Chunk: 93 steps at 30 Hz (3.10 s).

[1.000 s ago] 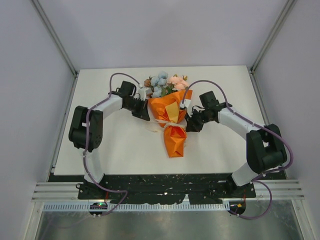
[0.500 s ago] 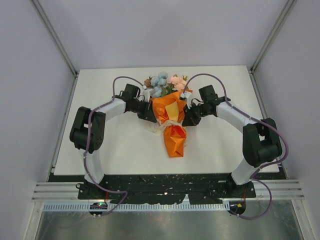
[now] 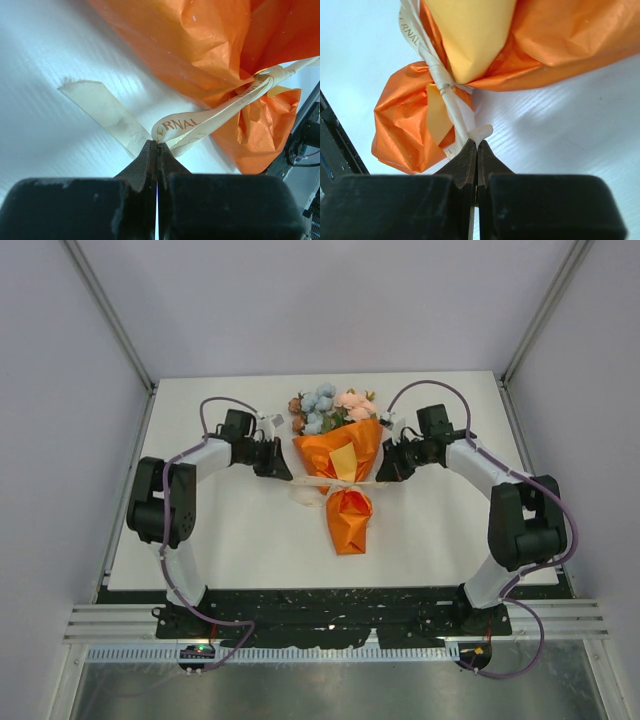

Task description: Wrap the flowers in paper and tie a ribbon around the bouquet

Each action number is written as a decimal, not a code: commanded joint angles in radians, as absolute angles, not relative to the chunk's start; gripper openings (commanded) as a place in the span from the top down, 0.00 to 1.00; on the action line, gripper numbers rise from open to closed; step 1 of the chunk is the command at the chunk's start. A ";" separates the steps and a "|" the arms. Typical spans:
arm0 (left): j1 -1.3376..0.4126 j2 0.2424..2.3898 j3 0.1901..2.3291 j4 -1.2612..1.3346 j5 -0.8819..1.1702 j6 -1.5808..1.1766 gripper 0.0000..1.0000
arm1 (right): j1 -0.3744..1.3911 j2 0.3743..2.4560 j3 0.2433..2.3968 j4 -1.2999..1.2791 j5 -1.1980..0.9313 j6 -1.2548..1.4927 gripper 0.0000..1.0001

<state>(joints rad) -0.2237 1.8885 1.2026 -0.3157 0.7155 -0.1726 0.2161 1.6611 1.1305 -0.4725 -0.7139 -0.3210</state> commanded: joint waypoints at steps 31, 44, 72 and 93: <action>-0.120 1.835 1.232 -0.506 0.508 -0.130 1.00 | 0.135 1.809 1.127 -0.577 -0.407 -0.333 0.95; -0.092 1.835 1.239 -0.525 0.457 -0.138 1.00 | 0.137 1.818 1.108 -0.587 -0.299 -0.342 0.95; -0.127 1.522 1.304 -0.495 0.571 0.113 0.00 | 0.265 1.758 1.293 -0.653 -0.844 -0.282 0.66; -0.126 1.289 1.232 -0.809 0.108 0.247 0.00 | -0.055 1.246 1.024 -0.580 -0.520 -0.339 0.04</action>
